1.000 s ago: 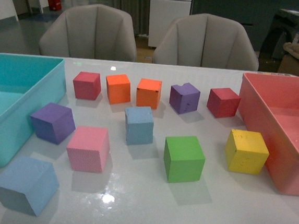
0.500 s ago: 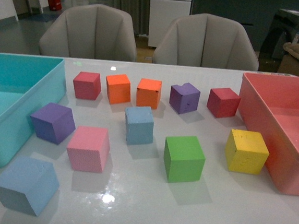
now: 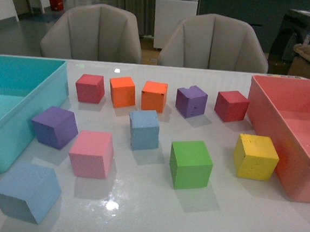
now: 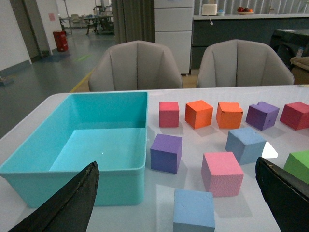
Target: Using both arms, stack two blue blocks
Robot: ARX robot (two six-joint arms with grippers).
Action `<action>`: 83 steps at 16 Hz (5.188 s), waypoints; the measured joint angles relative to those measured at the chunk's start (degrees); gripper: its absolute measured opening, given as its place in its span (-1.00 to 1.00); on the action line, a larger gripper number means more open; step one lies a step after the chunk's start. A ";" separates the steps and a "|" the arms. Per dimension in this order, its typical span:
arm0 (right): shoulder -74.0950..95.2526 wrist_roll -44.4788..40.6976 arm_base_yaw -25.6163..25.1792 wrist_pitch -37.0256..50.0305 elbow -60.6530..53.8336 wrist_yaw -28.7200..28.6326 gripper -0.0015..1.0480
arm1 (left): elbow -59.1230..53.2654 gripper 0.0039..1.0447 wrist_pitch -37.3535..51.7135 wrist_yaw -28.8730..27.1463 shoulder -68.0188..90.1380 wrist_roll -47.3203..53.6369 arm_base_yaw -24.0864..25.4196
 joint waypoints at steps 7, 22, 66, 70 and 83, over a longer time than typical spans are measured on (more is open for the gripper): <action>-7.23 -0.04 0.00 -6.54 -0.04 -0.02 -0.69 | 0.00 0.88 0.00 0.00 0.00 0.00 0.00; -7.23 -0.04 0.00 -6.54 -0.04 -0.02 0.87 | 15.72 0.88 15.82 -0.26 53.40 -2.01 -6.80; -7.23 -0.04 0.00 -6.54 -0.04 -0.02 0.88 | 61.16 -0.02 6.43 -7.08 109.72 -1.55 -27.58; -7.23 -0.04 0.00 -6.54 -0.04 -0.02 0.87 | 72.46 -0.03 0.98 -7.65 117.15 -3.74 -27.82; -7.23 -0.04 0.00 -6.54 -0.04 -0.02 0.87 | 88.56 -0.04 -6.25 -8.00 128.45 -8.26 -24.35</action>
